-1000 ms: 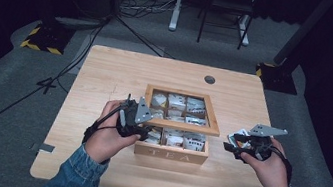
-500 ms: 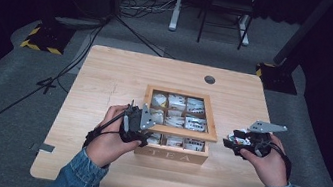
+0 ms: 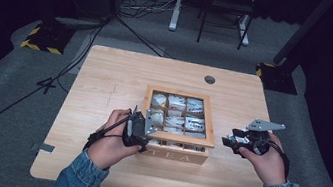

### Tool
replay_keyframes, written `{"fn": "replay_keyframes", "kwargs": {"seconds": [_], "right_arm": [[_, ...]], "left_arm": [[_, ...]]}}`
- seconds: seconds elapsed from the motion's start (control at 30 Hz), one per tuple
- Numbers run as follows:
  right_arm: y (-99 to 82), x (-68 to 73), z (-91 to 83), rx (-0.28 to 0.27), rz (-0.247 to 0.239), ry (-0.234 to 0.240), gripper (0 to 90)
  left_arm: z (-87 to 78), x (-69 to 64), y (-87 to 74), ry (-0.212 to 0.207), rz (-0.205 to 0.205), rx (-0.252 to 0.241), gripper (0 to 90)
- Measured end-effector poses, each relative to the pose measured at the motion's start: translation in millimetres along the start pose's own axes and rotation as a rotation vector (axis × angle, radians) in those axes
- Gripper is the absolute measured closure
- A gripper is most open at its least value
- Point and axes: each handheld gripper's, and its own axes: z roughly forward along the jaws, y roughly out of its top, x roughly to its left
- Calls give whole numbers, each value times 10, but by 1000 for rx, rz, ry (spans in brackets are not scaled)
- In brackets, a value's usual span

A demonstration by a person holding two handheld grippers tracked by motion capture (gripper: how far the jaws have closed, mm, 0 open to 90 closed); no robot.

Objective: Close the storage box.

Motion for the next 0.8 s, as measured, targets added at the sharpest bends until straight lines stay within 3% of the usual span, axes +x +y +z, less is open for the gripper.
{"fn": "replay_keyframes", "kwargs": {"seconds": [0.4,0.8], "right_arm": [[9,1,34,5,-1,9,412],[-5,2,76,15,2,18,410]], "left_arm": [[65,-43,-14,-27,30,65,251],[105,-43,-21,-59,38,86,242]]}}
